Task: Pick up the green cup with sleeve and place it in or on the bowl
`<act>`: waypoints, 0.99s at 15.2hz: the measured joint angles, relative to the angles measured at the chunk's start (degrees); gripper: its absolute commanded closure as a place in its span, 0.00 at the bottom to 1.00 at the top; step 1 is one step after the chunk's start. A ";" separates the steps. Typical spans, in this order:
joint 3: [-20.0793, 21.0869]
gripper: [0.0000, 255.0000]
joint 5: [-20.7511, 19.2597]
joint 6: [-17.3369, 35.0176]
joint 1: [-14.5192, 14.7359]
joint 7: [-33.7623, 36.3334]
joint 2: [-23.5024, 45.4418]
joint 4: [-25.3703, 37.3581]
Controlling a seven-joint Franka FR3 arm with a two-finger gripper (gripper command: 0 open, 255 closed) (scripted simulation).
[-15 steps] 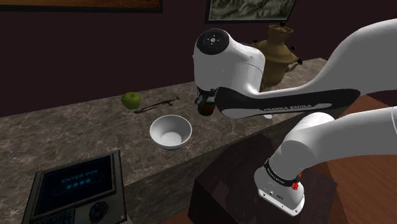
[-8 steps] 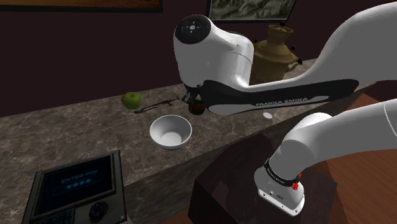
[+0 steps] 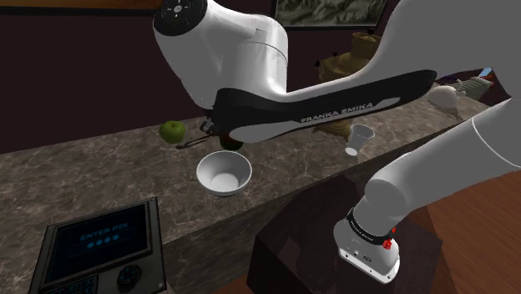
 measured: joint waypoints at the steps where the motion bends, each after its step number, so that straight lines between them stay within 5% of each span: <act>1: 2.04 1.00 -1.53 -1.47 -1.00 1.53 2.71 2.77; 15: 6.94 1.00 -7.46 3.41 -2.72 10.58 9.83 -0.63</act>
